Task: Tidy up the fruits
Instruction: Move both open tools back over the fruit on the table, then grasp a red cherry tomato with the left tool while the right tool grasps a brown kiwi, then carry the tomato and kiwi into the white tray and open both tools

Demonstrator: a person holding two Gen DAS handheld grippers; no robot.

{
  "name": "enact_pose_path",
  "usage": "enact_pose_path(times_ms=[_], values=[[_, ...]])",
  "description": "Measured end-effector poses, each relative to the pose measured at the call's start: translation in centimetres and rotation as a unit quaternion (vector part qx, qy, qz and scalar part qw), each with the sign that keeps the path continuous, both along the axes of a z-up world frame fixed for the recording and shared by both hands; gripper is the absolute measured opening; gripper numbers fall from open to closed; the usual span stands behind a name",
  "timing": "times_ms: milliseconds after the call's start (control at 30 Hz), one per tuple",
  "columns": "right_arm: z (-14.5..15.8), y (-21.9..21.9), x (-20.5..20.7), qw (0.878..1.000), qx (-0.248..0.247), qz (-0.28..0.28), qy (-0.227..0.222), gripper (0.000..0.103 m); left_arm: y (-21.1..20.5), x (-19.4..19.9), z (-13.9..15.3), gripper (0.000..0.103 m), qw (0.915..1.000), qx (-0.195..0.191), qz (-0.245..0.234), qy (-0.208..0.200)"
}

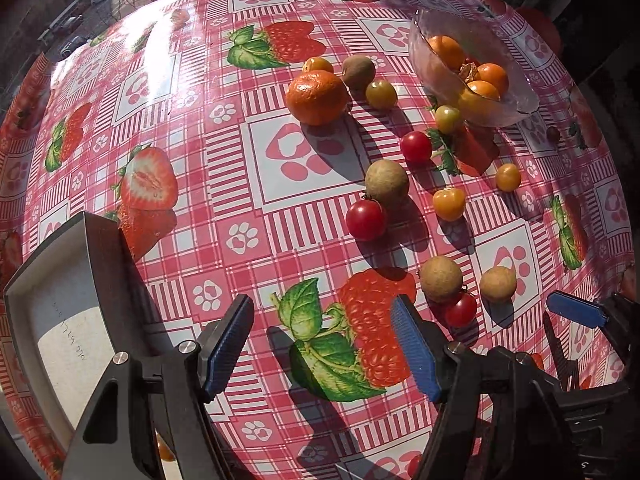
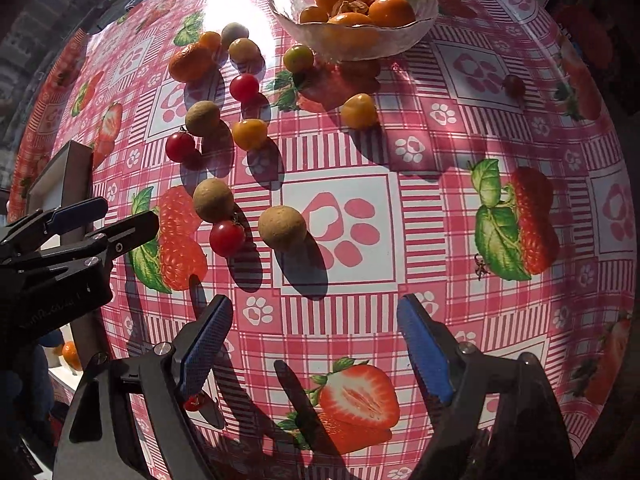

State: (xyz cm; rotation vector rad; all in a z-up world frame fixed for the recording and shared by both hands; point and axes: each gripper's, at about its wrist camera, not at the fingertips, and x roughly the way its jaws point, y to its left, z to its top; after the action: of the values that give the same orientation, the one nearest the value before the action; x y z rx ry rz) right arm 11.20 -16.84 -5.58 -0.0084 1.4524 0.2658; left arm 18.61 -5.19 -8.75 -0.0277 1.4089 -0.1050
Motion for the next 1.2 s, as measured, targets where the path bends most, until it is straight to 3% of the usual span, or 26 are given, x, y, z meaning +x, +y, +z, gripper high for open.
enact_pose_path(times_ms=[200,400,500,600,667,700,733,933,1200], values=[[-0.5,1.0,0.8,0.999,-0.003,0.035,-0.017,0.078,-0.7,2.0,-1.1,0.072,0.9999,0.009,0.002,-0.008],[-0.9,1.8,2.5,0.999,0.004,0.036,-0.026,0.074,-1.7,3.2,-1.2,0.072,0.9996,0.018,-0.009,-0.022],[-0.9,2.3,3.5,0.999,0.003,0.039,-0.031,0.067,-2.1,3.8,-1.1,0.071,0.9994,0.023,-0.008,-0.026],[-0.6,2.6,4.0,0.998,0.003,0.041,-0.04,0.05,-2.6,4.3,-0.9,0.055,0.999,0.026,-0.013,-0.033],[-0.5,2.5,4.6,0.998,0.009,0.041,-0.041,0.037,-3.8,4.8,-0.2,0.035,0.9988,0.025,-0.022,-0.035],[-0.5,2.5,4.8,0.998,0.013,0.041,-0.041,0.027,-4.0,4.9,-0.1,0.029,0.9988,0.022,-0.026,-0.036],[-0.5,2.3,4.8,0.998,0.016,0.04,-0.04,0.027,-4.3,4.9,0.1,0.023,0.9988,0.016,-0.03,-0.035],[-0.2,0.7,4.8,0.998,0.057,0.004,-0.018,0.027,-3.8,3.4,1.3,0.023,0.999,-0.02,-0.022,-0.033],[0.9,-0.3,2.5,0.997,0.071,-0.008,-0.013,0.027,-2.4,0.9,3.8,0.023,0.9979,-0.04,-0.018,-0.047]])
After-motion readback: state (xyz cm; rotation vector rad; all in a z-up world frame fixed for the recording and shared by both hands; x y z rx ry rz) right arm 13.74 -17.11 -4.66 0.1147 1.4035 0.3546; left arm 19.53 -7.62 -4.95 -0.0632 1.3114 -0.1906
